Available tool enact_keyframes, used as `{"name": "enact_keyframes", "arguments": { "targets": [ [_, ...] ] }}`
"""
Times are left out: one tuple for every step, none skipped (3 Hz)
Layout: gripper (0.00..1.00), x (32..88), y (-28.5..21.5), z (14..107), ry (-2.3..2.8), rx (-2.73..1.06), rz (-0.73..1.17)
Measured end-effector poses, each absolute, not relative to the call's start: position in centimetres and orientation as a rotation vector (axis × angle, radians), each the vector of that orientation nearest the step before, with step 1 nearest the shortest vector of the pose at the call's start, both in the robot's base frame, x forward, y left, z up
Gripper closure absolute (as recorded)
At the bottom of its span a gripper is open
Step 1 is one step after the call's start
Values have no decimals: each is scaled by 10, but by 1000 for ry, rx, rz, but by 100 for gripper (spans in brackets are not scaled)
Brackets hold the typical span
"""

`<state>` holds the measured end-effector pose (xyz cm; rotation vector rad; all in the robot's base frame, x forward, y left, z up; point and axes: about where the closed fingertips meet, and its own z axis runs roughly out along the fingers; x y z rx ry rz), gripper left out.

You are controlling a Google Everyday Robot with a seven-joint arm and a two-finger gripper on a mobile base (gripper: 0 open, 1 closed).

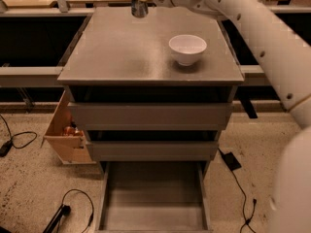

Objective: Place redbull can into bottom drawer

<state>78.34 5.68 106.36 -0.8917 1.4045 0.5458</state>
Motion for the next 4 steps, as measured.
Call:
{"name": "enact_keyframes", "arguments": {
  "targets": [
    [100, 710, 27, 1093, 1418, -906, 486],
    [100, 635, 3, 1045, 1526, -920, 502],
    [100, 600, -2, 980, 1615, -940, 532],
    [100, 591, 0, 925, 1614, -934, 584]
  ]
}}
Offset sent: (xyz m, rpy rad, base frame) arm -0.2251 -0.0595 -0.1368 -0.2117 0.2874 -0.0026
